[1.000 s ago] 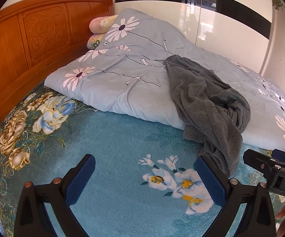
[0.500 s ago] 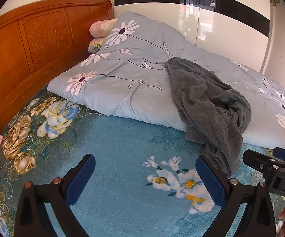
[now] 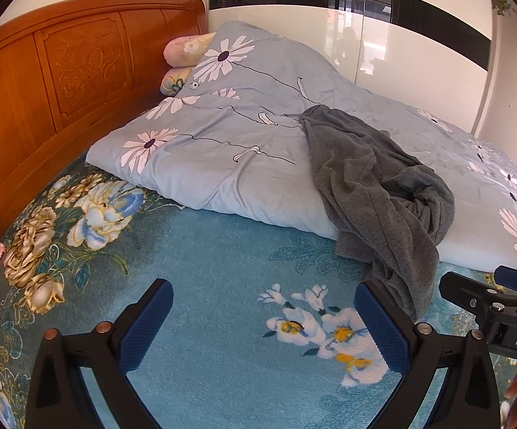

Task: Fold clothes
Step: 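Approach the grey sweatshirt on the duvet with both grippers open, then grasp the sweatshirt with the right gripper and pull it onto the blanket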

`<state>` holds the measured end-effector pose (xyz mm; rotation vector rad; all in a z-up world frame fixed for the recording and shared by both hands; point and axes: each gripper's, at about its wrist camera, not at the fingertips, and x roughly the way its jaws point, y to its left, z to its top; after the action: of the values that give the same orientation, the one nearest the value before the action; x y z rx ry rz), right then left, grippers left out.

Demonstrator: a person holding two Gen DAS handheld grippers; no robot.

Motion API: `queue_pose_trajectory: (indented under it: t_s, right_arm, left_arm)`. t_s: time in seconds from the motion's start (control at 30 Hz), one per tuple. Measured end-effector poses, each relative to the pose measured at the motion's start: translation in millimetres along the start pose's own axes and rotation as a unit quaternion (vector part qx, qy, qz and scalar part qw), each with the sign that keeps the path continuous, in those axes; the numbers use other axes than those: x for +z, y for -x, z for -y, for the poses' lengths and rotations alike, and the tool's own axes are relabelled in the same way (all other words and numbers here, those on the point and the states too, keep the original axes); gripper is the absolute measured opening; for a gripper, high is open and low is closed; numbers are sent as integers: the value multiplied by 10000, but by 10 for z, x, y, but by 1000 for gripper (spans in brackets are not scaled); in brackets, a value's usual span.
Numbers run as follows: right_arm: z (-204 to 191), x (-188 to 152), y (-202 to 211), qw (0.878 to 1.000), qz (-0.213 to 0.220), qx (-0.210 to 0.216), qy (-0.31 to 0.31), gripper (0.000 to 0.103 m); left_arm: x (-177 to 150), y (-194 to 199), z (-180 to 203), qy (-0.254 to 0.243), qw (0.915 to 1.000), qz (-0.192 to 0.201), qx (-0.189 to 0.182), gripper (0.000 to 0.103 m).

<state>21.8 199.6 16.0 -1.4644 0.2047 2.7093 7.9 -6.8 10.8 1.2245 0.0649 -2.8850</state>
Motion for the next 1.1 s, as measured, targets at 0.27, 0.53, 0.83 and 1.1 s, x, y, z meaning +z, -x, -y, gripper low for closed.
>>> queue_pose_trajectory:
  t_s: [0.27,0.53,0.83,1.1]
  right_arm:
    - [-33,8,-46,10000,-8,32,26,102]
    - [-109,26,-119,9999,-16,75,77,102]
    - [-252,109,-267,9994,-43,55,333,101]
    - [-599,360,-837,9932,-186,-644,949,61]
  left_arm:
    - [13,-33,-48,6,10000,10,20,103]
    - [20,-101,-134,72,10000,-4,51,103]
    - [-168,96,-576,331,9989,340,-9,103]
    - [-599,570,-1121,325,9979,553,-119,103]
